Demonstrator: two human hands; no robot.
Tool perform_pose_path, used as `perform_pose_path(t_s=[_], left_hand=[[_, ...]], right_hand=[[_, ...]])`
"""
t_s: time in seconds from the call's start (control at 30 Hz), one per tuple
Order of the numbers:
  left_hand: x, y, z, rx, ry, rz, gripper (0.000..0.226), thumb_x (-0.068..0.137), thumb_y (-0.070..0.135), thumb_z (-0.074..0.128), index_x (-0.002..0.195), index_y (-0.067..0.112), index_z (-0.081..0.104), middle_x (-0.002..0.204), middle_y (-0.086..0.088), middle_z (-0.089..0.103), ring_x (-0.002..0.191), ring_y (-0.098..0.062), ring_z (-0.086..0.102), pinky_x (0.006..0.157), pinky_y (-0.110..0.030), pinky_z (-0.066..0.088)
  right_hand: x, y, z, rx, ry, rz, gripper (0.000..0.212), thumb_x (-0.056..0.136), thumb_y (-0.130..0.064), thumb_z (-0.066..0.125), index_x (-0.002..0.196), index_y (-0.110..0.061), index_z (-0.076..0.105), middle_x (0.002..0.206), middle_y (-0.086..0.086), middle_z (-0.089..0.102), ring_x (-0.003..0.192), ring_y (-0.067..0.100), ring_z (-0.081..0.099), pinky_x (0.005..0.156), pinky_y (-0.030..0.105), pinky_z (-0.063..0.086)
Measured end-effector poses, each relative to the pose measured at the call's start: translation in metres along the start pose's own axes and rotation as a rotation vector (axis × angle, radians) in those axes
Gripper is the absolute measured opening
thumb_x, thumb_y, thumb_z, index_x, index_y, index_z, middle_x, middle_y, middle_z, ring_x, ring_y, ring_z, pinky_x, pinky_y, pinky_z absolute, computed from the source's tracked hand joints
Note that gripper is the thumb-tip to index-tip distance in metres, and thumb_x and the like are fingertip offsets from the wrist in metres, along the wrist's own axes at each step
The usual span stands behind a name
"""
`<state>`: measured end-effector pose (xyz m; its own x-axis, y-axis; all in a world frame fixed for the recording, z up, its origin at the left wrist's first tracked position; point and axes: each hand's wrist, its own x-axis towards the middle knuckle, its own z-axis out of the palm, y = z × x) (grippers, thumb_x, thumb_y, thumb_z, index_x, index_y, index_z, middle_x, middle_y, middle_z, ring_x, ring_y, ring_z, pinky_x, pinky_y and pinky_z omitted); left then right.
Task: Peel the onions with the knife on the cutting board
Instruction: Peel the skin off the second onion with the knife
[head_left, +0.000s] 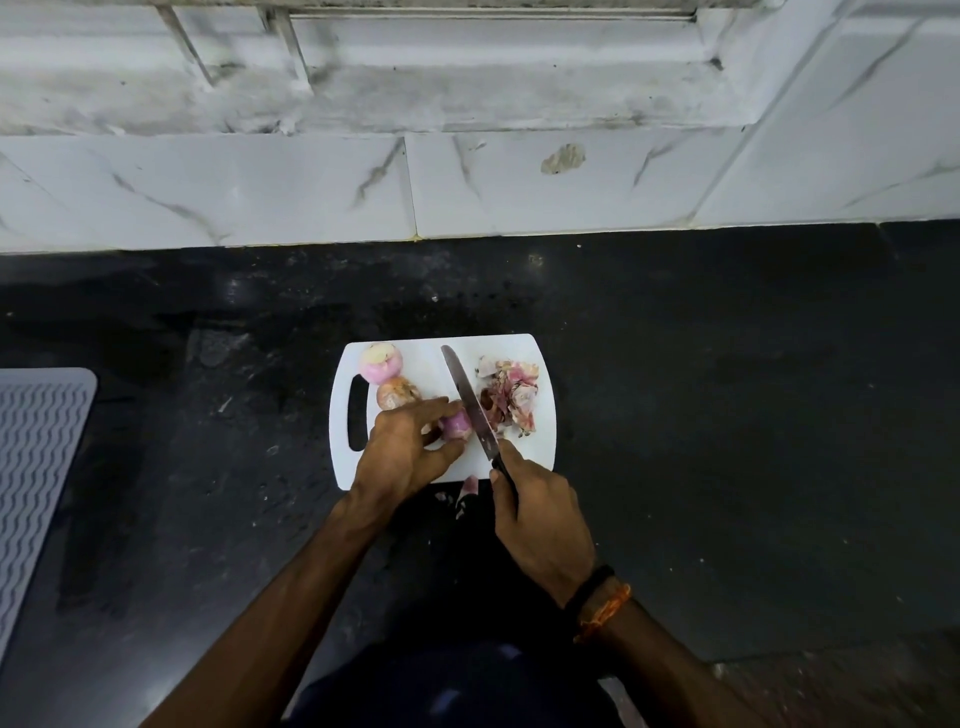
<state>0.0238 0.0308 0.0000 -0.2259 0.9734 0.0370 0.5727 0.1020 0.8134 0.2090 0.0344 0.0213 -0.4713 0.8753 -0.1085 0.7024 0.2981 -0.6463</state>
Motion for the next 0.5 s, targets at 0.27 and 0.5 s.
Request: perform_pose_path(t_s=[0.27, 0.5], left_hand=[[0.007, 0.001, -0.005, -0.032, -0.024, -0.059, 0.03, 0.076, 0.005, 0.082, 0.104, 0.01, 0.078, 0.096, 0.008, 0.074, 0.091, -0.006, 0.067, 0.08, -0.011, 0.054], [0.014, 0.005, -0.012, 0.003, -0.07, -0.096, 0.032, 0.071, 0.008, 0.087, 0.102, 0.009, 0.079, 0.098, 0.004, 0.075, 0.088, -0.011, 0.069, 0.081, -0.012, 0.053]], right_hand=[[0.005, -0.005, 0.001, 0.028, -0.009, 0.01, 0.042, 0.104, -0.022, 0.044, 0.144, -0.01, 0.047, 0.096, 0.007, 0.067, 0.084, 0.019, 0.062, 0.08, 0.042, 0.053], [-0.006, -0.006, 0.005, 0.01, 0.041, -0.032, 0.045, 0.101, -0.02, 0.045, 0.143, -0.005, 0.05, 0.093, 0.01, 0.069, 0.076, 0.018, 0.061, 0.07, 0.03, 0.048]])
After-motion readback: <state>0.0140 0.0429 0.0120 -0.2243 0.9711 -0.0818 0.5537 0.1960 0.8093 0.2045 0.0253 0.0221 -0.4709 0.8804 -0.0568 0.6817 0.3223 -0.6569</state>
